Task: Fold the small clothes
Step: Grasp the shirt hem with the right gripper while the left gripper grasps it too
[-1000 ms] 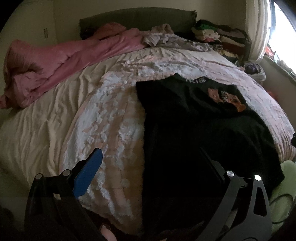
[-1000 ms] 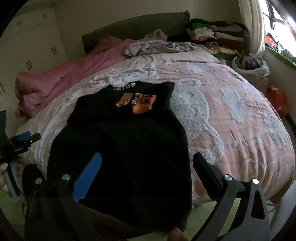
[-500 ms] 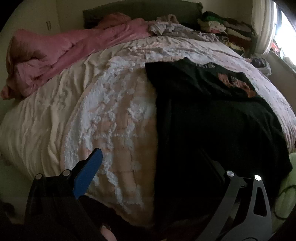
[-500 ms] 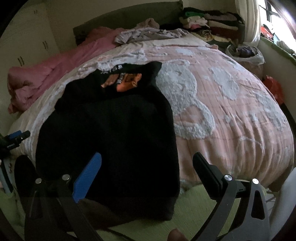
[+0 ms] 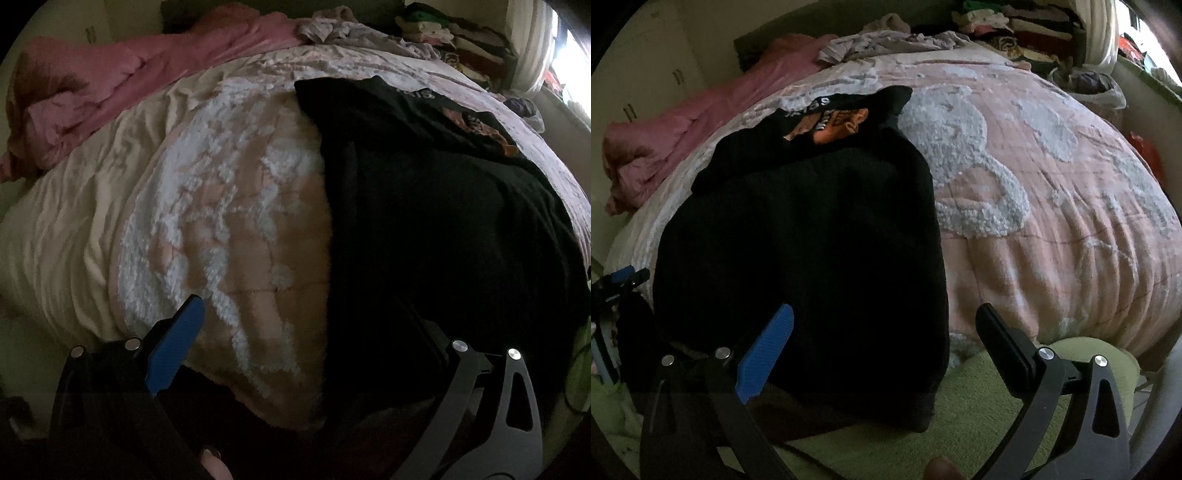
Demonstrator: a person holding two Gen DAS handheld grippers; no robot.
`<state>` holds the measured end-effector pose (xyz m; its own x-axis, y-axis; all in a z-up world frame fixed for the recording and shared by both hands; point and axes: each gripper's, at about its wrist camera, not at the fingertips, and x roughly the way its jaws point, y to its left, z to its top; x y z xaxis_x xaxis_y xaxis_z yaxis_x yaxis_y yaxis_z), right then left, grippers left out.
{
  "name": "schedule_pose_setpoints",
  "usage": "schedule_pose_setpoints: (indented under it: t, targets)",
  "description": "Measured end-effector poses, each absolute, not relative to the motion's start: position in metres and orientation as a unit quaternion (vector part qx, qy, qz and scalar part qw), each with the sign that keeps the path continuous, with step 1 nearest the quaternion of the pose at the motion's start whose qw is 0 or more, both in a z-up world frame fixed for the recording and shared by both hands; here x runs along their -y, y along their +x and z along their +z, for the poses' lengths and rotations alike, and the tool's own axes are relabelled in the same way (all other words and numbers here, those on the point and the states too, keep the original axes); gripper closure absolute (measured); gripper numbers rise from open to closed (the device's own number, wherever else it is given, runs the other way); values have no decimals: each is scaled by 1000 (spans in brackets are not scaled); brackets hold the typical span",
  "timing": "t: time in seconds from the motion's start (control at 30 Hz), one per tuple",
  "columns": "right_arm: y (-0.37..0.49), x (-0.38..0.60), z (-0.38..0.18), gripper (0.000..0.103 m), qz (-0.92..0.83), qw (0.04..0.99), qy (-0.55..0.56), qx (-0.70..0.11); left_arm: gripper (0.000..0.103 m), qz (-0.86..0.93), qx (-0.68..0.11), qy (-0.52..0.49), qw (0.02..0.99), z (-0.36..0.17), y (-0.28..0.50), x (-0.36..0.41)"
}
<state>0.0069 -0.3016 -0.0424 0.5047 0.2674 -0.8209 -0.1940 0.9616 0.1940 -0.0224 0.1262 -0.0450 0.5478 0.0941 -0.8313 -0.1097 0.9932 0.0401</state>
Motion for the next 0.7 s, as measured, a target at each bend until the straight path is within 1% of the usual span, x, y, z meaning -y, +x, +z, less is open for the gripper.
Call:
schedule_pose_setpoints:
  t: [0.13, 0.27, 0.3, 0.33, 0.37, 0.4, 0.47, 0.53, 0.6, 0.7]
  targets:
    - [8, 301, -47, 6, 138, 862, 40, -486, 10, 48, -484, -35, 873, -52, -27, -134]
    - [10, 302, -50, 7, 143, 859, 43, -490, 10, 44, -487, -39, 871, -55, -31, -135]
    - [10, 302, -50, 13, 144, 858, 44, -491, 11, 41, -488, -40, 871, -55, -31, -134]
    - [10, 302, -51, 18, 146, 856, 45, -494, 14, 37, -489, -40, 871, -55, -32, -133]
    - [11, 302, -53, 19, 149, 854, 47, -496, 16, 34, -490, -40, 870, -56, -33, -131]
    - [11, 302, -53, 22, 150, 853, 48, -497, 17, 30, -492, -41, 869, -57, -33, -130]
    - [10, 302, -55, 35, 155, 851, 47, -499, 22, 22, -499, -42, 865, -62, -33, -125]
    - [9, 302, -55, 72, 161, 851, 45, -497, 25, 16, -504, -38, 862, -65, -32, -121]
    - [7, 304, -52, 84, 165, 855, 43, -490, 25, 13, -510, -35, 859, -69, -31, -118]
    - [9, 307, -54, 84, 147, 856, 37, -495, 25, 13, -520, -35, 854, -74, -30, -117]
